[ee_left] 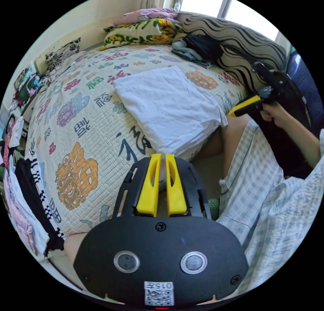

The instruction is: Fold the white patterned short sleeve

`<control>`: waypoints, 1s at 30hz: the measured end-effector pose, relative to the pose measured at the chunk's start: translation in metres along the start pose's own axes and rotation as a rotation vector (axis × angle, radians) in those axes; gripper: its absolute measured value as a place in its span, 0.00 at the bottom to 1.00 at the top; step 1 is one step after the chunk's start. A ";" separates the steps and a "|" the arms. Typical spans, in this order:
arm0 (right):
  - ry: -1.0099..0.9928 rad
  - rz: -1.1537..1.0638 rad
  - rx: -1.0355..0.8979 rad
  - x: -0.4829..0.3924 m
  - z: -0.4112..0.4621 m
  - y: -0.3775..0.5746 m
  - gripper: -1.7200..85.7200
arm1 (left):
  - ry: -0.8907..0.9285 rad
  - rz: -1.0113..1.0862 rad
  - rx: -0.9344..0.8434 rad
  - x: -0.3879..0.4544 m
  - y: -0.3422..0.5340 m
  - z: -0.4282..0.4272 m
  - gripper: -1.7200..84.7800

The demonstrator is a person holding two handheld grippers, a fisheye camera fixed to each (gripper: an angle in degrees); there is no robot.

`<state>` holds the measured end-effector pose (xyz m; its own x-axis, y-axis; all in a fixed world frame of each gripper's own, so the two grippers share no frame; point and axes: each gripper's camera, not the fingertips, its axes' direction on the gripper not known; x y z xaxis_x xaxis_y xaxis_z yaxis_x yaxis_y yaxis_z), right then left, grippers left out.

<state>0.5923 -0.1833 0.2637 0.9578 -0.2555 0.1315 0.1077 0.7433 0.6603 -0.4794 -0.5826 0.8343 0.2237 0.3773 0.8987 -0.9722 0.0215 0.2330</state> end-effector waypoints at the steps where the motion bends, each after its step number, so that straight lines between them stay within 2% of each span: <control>1: -0.036 0.000 0.051 -0.007 -0.006 -0.002 0.04 | 0.018 -0.043 0.032 -0.011 -0.004 -0.002 0.06; 3: -0.075 -0.024 0.065 -0.020 -0.007 -0.011 0.06 | 0.050 -0.083 0.023 -0.024 -0.013 0.006 0.09; 6: -0.055 -0.073 -0.039 -0.044 0.016 -0.028 0.09 | 0.102 -0.095 -0.095 -0.037 -0.020 0.038 0.10; 9: 0.026 -0.051 -0.186 -0.054 0.047 -0.038 0.05 | 0.093 -0.068 -0.147 -0.042 -0.015 0.056 0.06; 14: 0.125 -0.174 -0.167 -0.074 0.028 -0.017 0.01 | 0.087 -0.006 -0.100 -0.053 -0.003 0.030 0.02; 18: 0.272 -0.224 -0.125 -0.083 0.021 -0.002 0.01 | 0.032 0.026 -0.163 -0.063 0.010 0.036 0.01; 21: 0.205 -0.233 -0.171 -0.085 0.024 -0.001 0.01 | 0.051 -0.034 -0.173 -0.083 0.009 0.037 0.02; 26: 0.041 -0.148 -0.108 -0.077 0.018 -0.007 0.01 | 0.077 -0.116 -0.027 -0.126 -0.015 0.019 0.06; 30: -0.015 -0.116 -0.092 -0.074 0.017 -0.015 0.01 | 0.114 -0.118 -0.104 -0.162 -0.029 0.042 0.06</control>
<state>0.5156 -0.1860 0.2562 0.9336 -0.3515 0.0692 0.2421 0.7614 0.6014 -0.4843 -0.6836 0.6977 0.3336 0.4687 0.8180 -0.9427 0.1657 0.2895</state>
